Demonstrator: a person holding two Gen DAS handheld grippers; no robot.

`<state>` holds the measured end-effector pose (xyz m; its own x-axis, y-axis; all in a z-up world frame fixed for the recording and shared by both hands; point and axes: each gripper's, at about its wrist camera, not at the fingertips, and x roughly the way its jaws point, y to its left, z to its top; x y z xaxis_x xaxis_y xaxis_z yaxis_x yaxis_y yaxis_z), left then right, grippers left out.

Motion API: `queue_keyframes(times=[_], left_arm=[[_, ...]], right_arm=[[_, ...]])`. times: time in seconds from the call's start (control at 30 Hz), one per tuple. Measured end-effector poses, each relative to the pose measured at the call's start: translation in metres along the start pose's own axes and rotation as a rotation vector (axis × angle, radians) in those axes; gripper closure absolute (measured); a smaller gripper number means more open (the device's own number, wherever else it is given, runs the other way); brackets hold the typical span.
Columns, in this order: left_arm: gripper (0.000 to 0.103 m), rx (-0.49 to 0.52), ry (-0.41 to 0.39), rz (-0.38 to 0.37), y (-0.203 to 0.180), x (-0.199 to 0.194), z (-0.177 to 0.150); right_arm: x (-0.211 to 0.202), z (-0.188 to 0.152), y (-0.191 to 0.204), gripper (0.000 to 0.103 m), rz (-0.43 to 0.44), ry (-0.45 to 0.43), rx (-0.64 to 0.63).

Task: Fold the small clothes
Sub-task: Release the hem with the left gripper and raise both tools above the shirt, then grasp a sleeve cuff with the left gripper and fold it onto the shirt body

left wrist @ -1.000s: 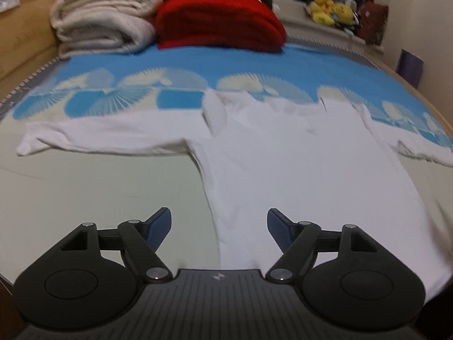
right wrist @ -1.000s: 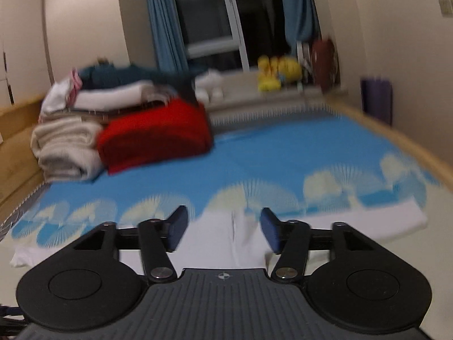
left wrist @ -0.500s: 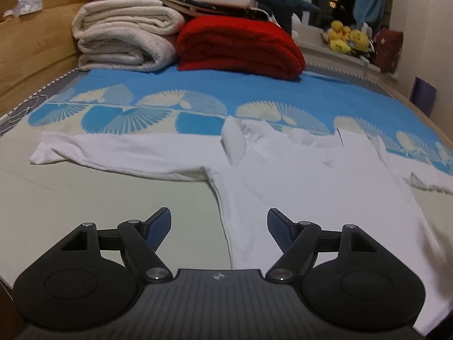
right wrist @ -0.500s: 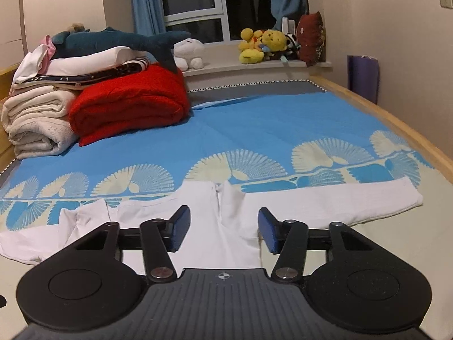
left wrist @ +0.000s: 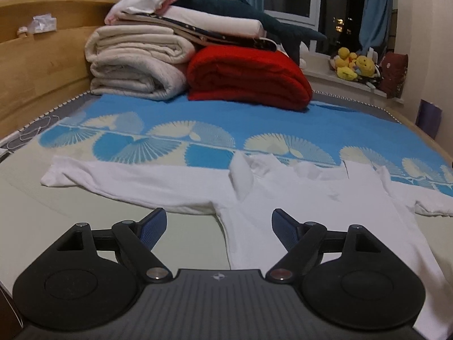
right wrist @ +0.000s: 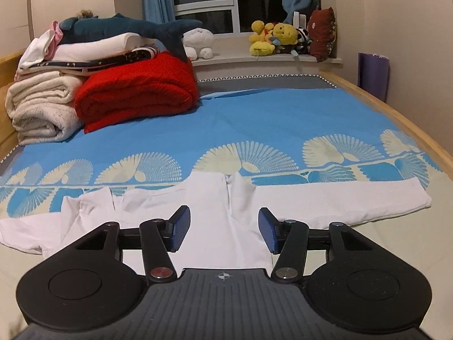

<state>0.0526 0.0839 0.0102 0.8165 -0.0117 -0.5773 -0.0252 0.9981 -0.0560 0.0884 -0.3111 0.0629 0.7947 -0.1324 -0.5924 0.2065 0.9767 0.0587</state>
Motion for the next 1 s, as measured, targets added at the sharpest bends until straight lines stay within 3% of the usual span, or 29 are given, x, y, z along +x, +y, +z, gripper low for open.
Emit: queue_keyframes(times=[0.17,0.43,0.57,0.7,0.93,1.0], left_arm=[[0.018,-0.026,0.011,-0.005,0.004,0.001,0.006],[0.02,0.019,0.003,0.02,0.007,0.002,0.012],[0.023,0.012,-0.001,0.063,0.014,0.005,0.02],[0.023,-0.02,0.0,0.057,0.032,0.02,0.052],[0.024,0.02,-0.099,0.148,0.065,0.077,0.122],[0.041,0.025,-0.109,0.166,0.086,0.099,0.123]], right_arm=[[0.004,-0.001,0.003,0.047,-0.001,0.032,0.007],[0.01,-0.001,0.013,0.047,-0.013,0.05,-0.024],[0.013,-0.001,0.018,0.047,-0.023,0.063,-0.045],[0.016,-0.002,0.022,0.047,-0.024,0.072,-0.069],[0.021,-0.003,0.024,0.047,-0.038,0.082,-0.093],[0.023,-0.004,0.024,0.051,-0.039,0.09,-0.102]])
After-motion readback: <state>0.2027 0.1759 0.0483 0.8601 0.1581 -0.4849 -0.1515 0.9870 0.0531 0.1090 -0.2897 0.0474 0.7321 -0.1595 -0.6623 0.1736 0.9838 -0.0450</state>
